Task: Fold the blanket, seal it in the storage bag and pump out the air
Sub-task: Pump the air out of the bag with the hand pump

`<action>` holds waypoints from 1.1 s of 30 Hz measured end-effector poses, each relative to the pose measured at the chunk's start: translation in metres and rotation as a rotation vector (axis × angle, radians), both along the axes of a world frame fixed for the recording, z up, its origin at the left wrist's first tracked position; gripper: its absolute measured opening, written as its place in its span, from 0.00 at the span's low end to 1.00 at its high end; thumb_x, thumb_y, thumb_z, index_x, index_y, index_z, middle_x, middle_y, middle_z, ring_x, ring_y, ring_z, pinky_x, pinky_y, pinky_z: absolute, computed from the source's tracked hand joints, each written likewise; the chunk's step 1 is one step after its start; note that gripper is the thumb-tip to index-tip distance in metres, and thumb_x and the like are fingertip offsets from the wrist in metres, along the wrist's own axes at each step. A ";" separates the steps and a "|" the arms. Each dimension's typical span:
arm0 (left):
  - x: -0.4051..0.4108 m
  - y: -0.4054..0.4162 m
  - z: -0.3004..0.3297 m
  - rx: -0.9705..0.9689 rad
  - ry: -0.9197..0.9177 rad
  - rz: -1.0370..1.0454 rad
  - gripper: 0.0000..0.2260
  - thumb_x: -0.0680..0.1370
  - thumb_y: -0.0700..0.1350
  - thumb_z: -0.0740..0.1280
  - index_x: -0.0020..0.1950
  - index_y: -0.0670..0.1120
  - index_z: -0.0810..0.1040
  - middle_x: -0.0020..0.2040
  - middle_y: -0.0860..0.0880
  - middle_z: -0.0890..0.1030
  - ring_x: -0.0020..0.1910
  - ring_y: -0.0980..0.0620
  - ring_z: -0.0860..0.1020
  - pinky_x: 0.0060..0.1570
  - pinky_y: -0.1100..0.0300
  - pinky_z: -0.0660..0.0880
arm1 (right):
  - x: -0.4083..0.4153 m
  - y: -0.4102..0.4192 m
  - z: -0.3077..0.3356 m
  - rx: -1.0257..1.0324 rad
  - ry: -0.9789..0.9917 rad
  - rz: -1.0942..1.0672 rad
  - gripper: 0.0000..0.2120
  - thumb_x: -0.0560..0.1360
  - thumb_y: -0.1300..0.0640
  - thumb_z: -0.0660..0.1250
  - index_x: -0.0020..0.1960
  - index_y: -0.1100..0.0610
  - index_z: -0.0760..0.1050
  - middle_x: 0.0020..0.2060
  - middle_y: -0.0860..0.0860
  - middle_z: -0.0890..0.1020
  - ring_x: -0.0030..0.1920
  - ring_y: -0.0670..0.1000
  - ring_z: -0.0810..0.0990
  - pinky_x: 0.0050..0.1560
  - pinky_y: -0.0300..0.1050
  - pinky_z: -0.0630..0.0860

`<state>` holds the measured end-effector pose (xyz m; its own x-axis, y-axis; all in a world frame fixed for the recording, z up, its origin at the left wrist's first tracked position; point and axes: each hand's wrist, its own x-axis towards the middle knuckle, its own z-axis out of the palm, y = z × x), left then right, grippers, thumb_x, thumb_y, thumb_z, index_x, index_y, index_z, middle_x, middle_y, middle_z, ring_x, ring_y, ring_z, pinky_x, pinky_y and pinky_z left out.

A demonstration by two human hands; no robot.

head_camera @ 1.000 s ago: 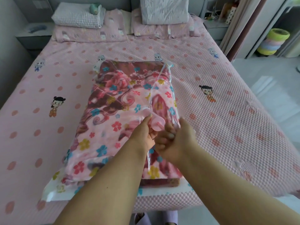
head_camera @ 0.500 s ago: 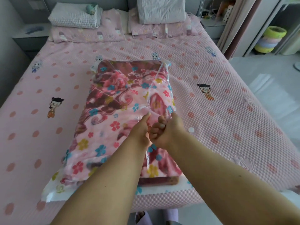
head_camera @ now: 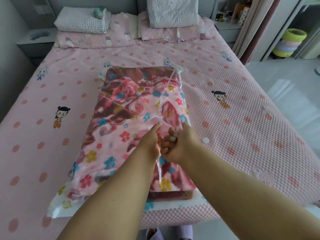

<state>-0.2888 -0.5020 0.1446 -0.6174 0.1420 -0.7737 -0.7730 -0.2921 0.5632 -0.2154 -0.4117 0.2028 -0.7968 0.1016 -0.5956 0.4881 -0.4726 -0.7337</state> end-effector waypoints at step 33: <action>-0.005 -0.002 -0.007 0.113 -0.018 0.019 0.17 0.78 0.57 0.65 0.44 0.43 0.81 0.28 0.51 0.77 0.28 0.56 0.70 0.34 0.66 0.66 | -0.016 -0.015 0.009 0.006 -0.097 -0.126 0.28 0.78 0.40 0.48 0.25 0.53 0.60 0.21 0.48 0.59 0.21 0.48 0.57 0.29 0.37 0.53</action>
<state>-0.2935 -0.5043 0.1373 -0.6069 0.2173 -0.7645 -0.7764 -0.3679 0.5118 -0.2311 -0.4270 0.2113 -0.7162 0.2012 -0.6683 0.4939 -0.5304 -0.6890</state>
